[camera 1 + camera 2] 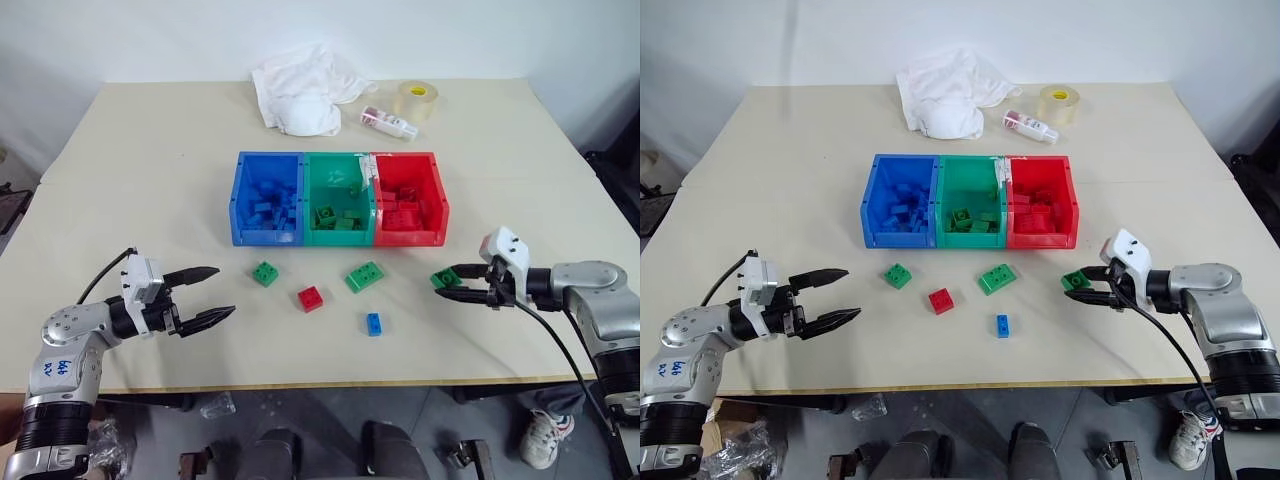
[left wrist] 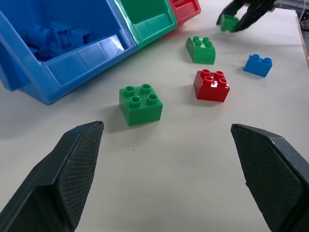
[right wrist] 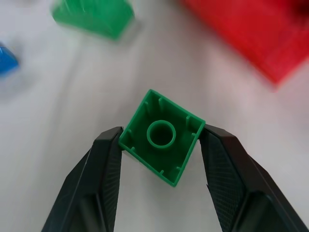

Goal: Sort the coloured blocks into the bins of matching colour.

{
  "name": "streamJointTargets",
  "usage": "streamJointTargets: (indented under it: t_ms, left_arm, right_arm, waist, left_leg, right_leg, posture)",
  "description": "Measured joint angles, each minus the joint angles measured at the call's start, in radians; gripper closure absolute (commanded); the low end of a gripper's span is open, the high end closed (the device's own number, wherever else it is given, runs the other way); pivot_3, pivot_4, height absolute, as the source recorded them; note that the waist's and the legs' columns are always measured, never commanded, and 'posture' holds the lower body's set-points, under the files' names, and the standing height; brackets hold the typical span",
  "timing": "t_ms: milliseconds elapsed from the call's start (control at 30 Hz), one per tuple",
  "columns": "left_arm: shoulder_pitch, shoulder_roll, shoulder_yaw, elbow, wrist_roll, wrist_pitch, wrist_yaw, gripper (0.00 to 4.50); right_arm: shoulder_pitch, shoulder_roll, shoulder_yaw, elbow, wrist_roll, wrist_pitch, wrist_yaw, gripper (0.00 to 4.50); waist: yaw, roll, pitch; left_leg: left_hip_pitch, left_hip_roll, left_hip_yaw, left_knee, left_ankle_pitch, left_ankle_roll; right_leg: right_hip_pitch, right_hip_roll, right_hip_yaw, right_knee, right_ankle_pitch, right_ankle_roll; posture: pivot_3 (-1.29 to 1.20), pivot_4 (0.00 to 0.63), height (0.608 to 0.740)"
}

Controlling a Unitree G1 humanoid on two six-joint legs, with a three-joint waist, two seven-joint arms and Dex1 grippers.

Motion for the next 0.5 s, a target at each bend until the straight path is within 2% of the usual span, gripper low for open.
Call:
streamJointTargets:
  t_ms: [67, 200, 300, 433, 500]
  left_arm:
    - [0.000, 0.000, 0.001, 0.000, 0.000, -0.001, 0.006, 0.00]
    - [-0.003, -0.006, -0.001, -0.004, -0.001, -0.004, 0.011, 0.00]
    - [-0.002, -0.007, -0.001, -0.003, -0.001, -0.007, 0.014, 0.00]
    - [-0.011, -0.008, -0.002, 0.000, 0.000, -0.016, 0.014, 0.00]
    - [-0.020, -0.010, -0.004, 0.000, 0.000, -0.021, 0.013, 0.00]
  right_arm:
    - [-0.068, 0.021, 0.000, -0.045, 0.014, 0.052, -0.031, 2.45]
    - [-0.259, 0.152, 0.011, -0.044, 0.025, 0.052, -0.104, 2.45]
    - [-0.380, 0.245, 0.062, 0.057, -0.010, 0.021, -0.127, 2.45]
    - [-0.516, 0.385, 0.115, 0.297, -0.071, -0.099, -0.156, 2.45]
    - [-0.571, 0.437, 0.122, 0.422, -0.105, -0.166, -0.177, 1.73]
  waist:
    - [-0.005, 0.000, 0.000]
    - [-0.016, 0.000, 0.000]
    - [-0.022, 0.000, 0.000]
    - [-0.027, 0.000, 0.000]
    - [-0.030, 0.000, 0.000]
  left_leg:
    - [0.000, 0.000, 0.001, 0.000, 0.000, 0.000]
    - [0.000, 0.001, 0.000, -0.001, 0.000, -0.001]
    - [0.000, -0.001, -0.001, -0.001, 0.000, -0.001]
    - [0.000, -0.002, -0.003, -0.001, 0.000, -0.001]
    - [0.000, -0.002, -0.003, -0.001, 0.000, -0.001]
  right_leg:
    - [0.000, 0.000, 0.000, 0.000, 0.000, 0.000]
    - [-0.001, 0.001, 0.000, 0.001, 0.000, 0.000]
    - [-0.001, 0.000, 0.000, 0.001, 0.000, 0.000]
    - [-0.002, 0.000, -0.001, 0.005, 0.000, 0.000]
    - [-0.003, 0.000, -0.001, 0.006, 0.000, 0.000]
  posture:
    - [0.00, 0.150, 0.740]
    - [0.00, 0.150, 0.740]
    - [0.00, 0.150, 0.740]
    - [0.00, 0.150, 0.740]
    - [0.00, 0.150, 0.740]
